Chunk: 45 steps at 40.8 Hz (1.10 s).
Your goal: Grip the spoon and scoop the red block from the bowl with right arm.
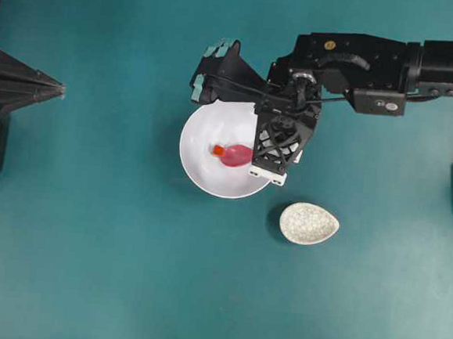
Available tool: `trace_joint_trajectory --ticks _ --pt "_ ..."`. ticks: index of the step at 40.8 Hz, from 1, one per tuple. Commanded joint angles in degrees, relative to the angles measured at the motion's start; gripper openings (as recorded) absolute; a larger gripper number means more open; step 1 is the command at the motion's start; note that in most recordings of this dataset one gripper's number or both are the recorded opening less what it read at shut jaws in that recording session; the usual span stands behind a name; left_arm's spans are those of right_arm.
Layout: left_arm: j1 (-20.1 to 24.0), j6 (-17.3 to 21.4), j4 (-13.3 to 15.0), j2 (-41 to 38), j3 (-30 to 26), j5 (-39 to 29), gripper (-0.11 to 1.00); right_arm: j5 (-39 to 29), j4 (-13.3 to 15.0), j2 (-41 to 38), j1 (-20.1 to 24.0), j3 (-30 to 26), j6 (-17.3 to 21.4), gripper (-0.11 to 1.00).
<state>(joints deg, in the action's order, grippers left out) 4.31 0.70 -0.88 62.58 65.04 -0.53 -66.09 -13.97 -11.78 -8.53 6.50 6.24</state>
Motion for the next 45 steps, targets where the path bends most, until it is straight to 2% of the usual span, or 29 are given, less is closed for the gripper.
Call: trace_joint_trajectory --ticks 1,21,31,45 --pt "0.2 0.0 -0.1 -0.2 -1.7 0.5 0.00 1.5 0.0 0.9 -0.1 -1.6 -0.1 0.24" --pt "0.3 0.0 -0.1 -0.2 -1.7 0.6 0.00 5.6 0.4 0.2 -0.2 -1.6 0.1 0.24" --pt "0.2 0.0 -0.1 -0.2 -1.7 0.6 0.00 8.6 1.8 0.3 -0.1 -1.1 0.6 0.24" --pt "0.3 0.0 -0.1 -0.1 -1.7 0.6 0.00 10.4 5.4 1.2 -0.1 0.5 1.2 0.24"
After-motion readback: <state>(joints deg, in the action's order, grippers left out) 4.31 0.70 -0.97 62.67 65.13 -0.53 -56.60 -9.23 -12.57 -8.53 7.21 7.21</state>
